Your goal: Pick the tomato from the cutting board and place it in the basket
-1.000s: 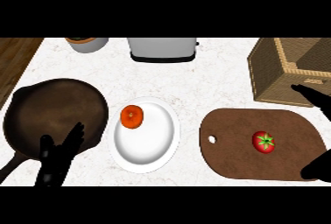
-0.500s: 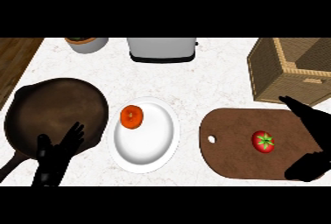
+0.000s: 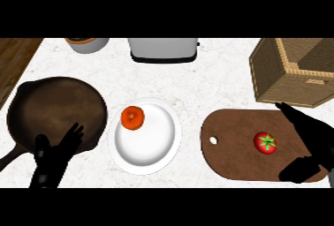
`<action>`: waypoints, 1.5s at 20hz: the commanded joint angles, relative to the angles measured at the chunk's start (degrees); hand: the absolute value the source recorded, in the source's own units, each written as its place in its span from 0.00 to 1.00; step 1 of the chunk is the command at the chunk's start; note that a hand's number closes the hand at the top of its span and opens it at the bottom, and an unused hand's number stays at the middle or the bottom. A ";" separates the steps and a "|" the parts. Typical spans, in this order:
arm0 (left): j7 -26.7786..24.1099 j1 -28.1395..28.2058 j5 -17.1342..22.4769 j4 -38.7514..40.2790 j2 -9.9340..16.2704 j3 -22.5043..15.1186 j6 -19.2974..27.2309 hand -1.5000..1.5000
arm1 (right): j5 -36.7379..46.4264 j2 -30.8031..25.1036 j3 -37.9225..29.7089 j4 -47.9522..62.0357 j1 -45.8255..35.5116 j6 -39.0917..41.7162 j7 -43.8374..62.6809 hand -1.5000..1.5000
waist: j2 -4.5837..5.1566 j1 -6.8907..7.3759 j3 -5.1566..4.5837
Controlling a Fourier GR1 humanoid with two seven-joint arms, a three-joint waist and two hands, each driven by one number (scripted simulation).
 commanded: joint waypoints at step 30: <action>-2.87 0.01 -2.46 6.67 -2.29 3.52 -3.81 0.50 | 17.45 14.99 -1.29 22.33 -6.18 -0.06 -9.78 0.00 | 0.37 0.09 -0.41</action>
